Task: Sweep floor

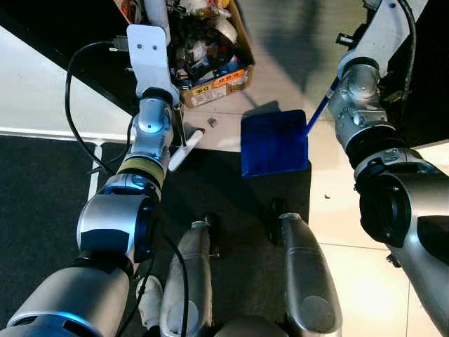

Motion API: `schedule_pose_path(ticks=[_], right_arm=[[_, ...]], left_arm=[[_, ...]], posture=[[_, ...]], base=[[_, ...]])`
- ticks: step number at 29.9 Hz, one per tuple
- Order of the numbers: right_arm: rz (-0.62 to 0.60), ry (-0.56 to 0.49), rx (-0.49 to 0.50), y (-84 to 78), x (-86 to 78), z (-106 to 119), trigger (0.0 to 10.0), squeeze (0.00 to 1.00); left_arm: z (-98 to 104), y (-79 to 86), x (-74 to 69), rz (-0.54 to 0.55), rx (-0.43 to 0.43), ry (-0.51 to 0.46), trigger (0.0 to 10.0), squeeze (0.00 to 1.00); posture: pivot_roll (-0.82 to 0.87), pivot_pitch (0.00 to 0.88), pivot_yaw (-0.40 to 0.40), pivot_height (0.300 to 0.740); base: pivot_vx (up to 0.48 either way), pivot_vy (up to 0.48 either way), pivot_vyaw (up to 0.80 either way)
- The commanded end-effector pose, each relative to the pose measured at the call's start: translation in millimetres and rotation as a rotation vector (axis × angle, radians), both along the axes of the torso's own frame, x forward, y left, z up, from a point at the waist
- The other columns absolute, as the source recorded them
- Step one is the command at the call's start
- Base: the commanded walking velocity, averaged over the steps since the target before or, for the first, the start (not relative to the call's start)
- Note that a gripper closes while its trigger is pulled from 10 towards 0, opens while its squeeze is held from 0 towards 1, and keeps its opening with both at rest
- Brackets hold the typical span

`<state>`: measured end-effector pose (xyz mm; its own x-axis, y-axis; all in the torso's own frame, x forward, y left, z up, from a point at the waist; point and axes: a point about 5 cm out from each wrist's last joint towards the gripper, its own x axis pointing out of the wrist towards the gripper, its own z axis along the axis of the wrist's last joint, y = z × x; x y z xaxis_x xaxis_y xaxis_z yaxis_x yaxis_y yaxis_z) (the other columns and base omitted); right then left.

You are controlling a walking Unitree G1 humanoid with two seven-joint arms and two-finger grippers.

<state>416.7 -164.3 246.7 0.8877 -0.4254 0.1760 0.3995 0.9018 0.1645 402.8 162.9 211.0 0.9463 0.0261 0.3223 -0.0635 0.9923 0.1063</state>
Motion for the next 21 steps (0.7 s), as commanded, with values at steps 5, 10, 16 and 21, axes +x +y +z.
schedule_pose_path(ticks=[5, 10, 16, 21], right_arm=[[-0.069, -0.081, 0.110, -17.1, -3.3, 6.1, 10.0, 0.00], [-0.051, -0.151, 0.144, -18.6, -2.7, 21.7, 10.0, 0.00], [-0.006, -0.205, 0.145, -14.0, -1.4, 37.1, 10.0, 0.00], [0.044, -0.122, 0.142, -2.8, -0.8, 11.1, 10.0, 0.00]], left_arm=[[-24.9, 6.6, -4.1, 0.024, -0.034, 0.096, 10.0, 0.00], [-25.6, 8.5, -4.7, 0.026, -0.037, 0.093, 10.0, 0.00], [-25.4, 10.3, -4.9, 0.028, -0.039, 0.090, 10.0, 0.00], [-24.8, 10.8, -4.8, 0.030, -0.037, 0.090, 10.0, 0.00]], posture=[[-0.09, 0.586, 0.025, 0.740], [-0.09, 0.581, 0.022, 0.740], [-0.09, 0.575, 0.017, 0.740], [-0.09, 0.573, 0.012, 0.740]], base=[[0.000, 0.000, 0.00], [0.000, 0.000, 0.00], [0.000, 0.000, 0.00], [0.000, 0.000, 0.00]])
